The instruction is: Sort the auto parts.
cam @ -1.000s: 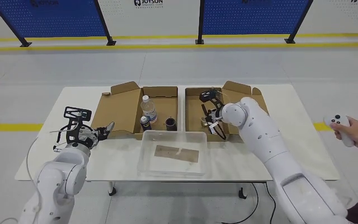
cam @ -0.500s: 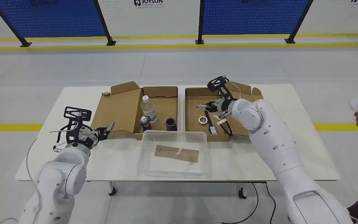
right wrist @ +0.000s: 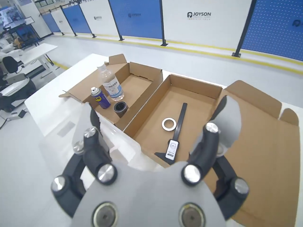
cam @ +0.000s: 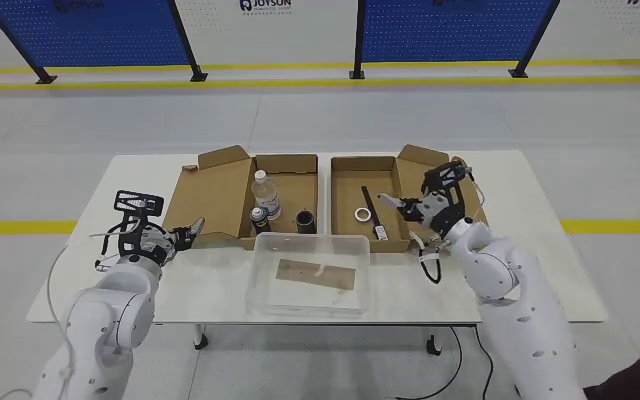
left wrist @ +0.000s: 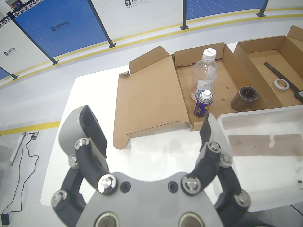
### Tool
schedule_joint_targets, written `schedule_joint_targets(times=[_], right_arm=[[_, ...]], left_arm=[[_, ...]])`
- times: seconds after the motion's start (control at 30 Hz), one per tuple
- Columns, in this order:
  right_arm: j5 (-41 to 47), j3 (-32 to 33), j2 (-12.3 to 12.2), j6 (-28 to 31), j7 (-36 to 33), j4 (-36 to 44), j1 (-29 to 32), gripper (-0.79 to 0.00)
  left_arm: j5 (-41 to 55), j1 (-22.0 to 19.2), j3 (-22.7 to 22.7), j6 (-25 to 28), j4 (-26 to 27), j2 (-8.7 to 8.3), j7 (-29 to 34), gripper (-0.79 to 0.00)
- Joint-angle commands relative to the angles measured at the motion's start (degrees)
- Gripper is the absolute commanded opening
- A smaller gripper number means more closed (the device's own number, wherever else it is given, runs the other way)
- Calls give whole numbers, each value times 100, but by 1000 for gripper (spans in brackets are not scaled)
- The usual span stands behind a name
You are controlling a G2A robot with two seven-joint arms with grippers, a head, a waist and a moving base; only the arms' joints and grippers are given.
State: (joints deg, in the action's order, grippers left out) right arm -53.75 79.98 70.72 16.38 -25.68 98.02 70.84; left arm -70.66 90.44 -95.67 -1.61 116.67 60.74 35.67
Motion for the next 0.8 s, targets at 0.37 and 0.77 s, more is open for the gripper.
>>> schedule_joint_targets(times=[0.37, 0.77], right_arm=[[-338, 894, -163, 88, 29, 1297, 1503, 0], [-226, 1076, -204, 357, 35, 1373, 1671, 0]], left_arm=[[0, 0, 0, 0, 0, 0, 0, 0], [0, 0, 0, 0, 0, 0, 0, -1]])
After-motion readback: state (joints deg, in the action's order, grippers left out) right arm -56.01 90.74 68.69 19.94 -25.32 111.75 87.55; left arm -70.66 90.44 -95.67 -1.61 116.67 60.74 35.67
